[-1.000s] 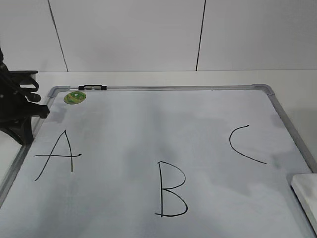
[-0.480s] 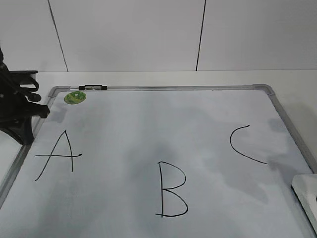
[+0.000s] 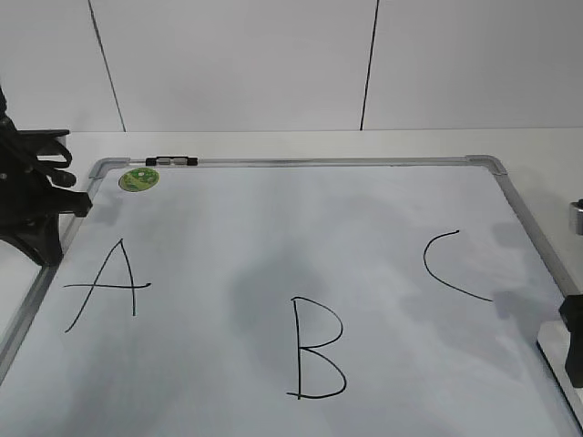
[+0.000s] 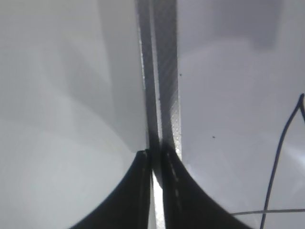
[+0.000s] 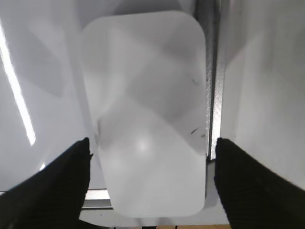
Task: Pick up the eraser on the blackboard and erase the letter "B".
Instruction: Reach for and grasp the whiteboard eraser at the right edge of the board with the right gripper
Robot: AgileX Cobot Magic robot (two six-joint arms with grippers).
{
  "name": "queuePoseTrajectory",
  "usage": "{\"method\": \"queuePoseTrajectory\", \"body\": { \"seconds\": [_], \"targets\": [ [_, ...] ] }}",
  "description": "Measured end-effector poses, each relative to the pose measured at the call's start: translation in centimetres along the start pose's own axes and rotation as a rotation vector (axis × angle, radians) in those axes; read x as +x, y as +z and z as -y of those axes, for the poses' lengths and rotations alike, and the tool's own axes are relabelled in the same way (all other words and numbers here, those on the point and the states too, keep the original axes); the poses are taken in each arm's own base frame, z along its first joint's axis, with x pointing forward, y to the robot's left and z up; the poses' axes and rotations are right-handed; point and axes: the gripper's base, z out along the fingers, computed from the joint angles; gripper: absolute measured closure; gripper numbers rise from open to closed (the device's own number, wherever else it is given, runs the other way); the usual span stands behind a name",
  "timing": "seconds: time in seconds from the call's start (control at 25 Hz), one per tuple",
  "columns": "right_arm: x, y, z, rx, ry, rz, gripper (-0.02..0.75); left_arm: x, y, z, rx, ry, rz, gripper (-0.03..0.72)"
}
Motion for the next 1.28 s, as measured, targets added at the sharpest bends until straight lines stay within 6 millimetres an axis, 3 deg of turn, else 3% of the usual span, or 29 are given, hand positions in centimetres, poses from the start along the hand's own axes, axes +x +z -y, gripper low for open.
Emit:
{"method": "queuePoseTrajectory", "body": {
  "seconds": [0.48, 1.28],
  "targets": [
    [-1.2, 0.7, -0.1, 0.000, -0.001, 0.054, 0.095, 0.0, 0.0, 0.0, 0.002, -0.001, 0.000, 0.666],
    [-1.1, 1.0, 0.0, 0.006, -0.004, 0.069, 0.142, 0.0, 0.0, 0.1, 0.011, -0.007, 0.000, 0.666]
  ]
}}
